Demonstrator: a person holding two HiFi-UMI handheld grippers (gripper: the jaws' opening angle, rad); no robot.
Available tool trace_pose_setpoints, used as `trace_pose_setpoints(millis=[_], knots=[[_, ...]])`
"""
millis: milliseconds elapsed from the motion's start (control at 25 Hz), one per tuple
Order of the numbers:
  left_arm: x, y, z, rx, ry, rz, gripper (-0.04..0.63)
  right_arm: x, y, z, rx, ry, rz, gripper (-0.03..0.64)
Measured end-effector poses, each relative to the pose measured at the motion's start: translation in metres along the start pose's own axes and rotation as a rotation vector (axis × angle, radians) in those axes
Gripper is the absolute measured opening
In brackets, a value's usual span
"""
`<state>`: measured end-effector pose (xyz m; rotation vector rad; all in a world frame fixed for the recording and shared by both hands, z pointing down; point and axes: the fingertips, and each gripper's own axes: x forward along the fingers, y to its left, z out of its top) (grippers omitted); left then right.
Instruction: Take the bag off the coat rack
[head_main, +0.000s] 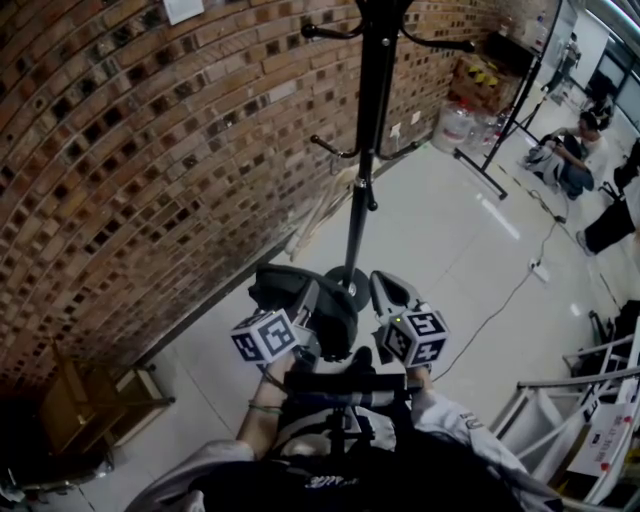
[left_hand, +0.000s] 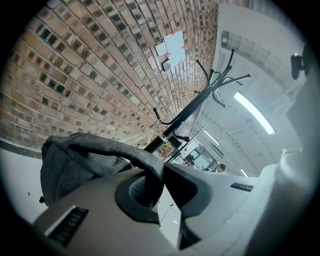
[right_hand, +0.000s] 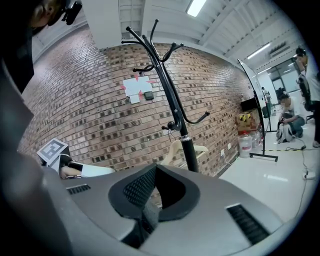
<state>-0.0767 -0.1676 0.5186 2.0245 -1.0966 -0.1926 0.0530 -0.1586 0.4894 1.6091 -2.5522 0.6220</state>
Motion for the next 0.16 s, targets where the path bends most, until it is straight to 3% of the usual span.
trace_pose_setpoints(millis=[160], knots=[[0.0005, 0.0007, -0.0001, -0.003, 0.007, -0.001, 0.034, 0.0024, 0.0004, -0.0005, -0.012, 0.002, -0.005, 0.008]])
